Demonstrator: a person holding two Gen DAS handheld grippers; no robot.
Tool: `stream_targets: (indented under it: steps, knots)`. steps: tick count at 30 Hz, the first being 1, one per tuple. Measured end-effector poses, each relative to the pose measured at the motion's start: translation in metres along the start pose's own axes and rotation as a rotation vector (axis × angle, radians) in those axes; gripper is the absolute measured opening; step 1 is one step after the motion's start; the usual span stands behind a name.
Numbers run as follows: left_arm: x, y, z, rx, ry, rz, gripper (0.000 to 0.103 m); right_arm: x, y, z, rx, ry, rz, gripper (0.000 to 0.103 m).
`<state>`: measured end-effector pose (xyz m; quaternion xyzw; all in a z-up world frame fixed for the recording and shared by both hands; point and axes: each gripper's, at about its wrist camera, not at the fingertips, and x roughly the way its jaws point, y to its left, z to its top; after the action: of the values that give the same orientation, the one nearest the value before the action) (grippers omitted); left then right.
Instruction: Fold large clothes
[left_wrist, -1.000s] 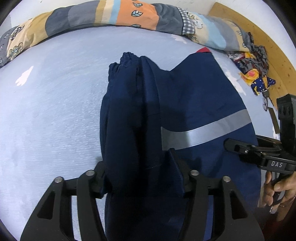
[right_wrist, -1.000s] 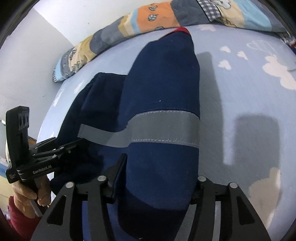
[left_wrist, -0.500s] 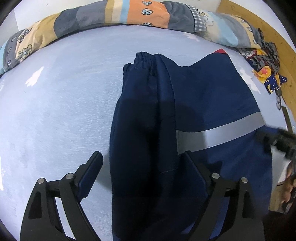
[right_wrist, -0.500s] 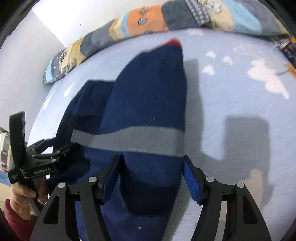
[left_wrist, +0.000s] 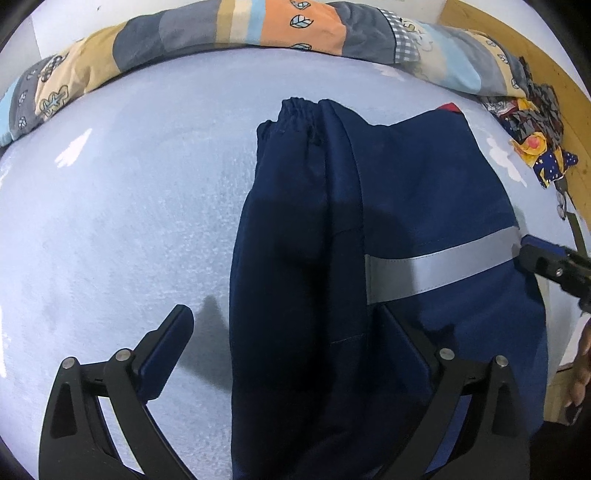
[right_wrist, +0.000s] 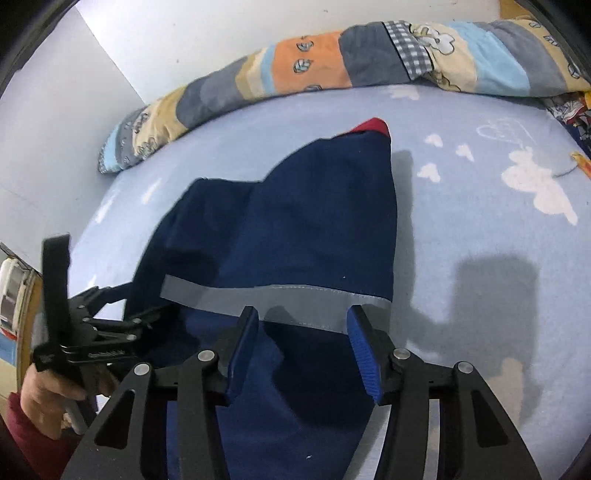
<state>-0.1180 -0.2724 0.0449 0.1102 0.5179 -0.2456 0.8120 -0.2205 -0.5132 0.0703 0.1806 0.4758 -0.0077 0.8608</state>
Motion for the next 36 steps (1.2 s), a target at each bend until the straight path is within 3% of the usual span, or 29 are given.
stream_targets:
  steps: [6,10,16,20,25,29,36]
  knots:
    - [-0.002,-0.003,0.005,-0.008,0.007,-0.009,0.100,0.008,0.009,-0.001,-0.055,0.024,-0.074,0.055]
    - [-0.020,0.000,0.002,-0.014,-0.029,0.017,0.100,-0.006,0.011,0.000,-0.044,-0.007,-0.066,0.052]
    - [-0.050,0.014,-0.037,-0.147,-0.067,0.053,0.100,-0.045,0.024,-0.026,-0.036,-0.078,-0.039,0.052]
    - [-0.075,0.006,-0.071,-0.190,-0.122,0.023,0.100,-0.061,0.036,-0.053,-0.051,-0.097,-0.049,0.052]
    - [-0.096,-0.019,-0.104,-0.105,-0.187,0.065,0.100,-0.075,0.043,-0.086,-0.027,-0.119,-0.047,0.043]
    - [-0.100,-0.028,-0.116,-0.055,-0.194,0.084,0.100,-0.077,0.041,-0.106,-0.013,-0.096,-0.060,0.042]
    - [-0.079,-0.028,-0.117,-0.053,-0.102,0.095,0.100,-0.069,0.049,-0.122,-0.031,-0.055,-0.083,0.042]
